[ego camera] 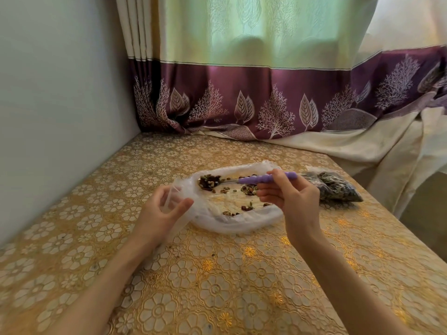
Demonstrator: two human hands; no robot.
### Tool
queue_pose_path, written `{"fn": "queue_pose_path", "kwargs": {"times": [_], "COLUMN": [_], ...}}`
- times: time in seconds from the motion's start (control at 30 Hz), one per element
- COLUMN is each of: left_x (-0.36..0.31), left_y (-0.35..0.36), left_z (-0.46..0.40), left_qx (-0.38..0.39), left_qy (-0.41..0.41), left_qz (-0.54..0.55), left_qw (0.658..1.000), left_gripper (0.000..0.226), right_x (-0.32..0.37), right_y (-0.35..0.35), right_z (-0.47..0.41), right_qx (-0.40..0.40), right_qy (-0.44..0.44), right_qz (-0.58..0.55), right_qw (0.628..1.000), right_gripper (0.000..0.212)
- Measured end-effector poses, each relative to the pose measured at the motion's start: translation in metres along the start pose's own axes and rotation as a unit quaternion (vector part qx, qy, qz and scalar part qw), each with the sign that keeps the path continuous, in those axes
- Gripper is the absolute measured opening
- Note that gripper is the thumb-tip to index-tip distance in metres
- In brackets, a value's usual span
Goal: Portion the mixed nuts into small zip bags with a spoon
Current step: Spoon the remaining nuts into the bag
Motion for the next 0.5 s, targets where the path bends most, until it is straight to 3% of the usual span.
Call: {"fn": "queue_pose_path", "kwargs": {"times": [0.27, 0.5], "left_x": [-0.006, -0.003], "left_y": [-0.001, -0.002], "left_z": [-0.001, -0.002], "left_qx": [-0.009, -0.013], "left_qy": [0.01, 0.02], "left_qz": [0.055, 0.076], "left_qw": [0.998, 0.997], "left_gripper": [0.095, 0.083], "right_x": [0.009, 0.007], "right_y": [0.032, 0.03], "right_z": [0.005, 0.004], "right_qx": [0.15, 0.177], "right_qy": [-0.067, -0.07], "right_qz": [0.045, 0.047], "right_qw": [0.985, 0.981], "right_gripper": [0.011, 0.014]}}
Point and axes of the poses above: each hand's wrist, its own z-axis away from the middle knuckle, its own y-axis out of the palm, x = y × z, the point moved 2 cm from there along -z, towards the middle knuckle, and after that the axes turned 8 degrees about -y, right-handed, at the moved point
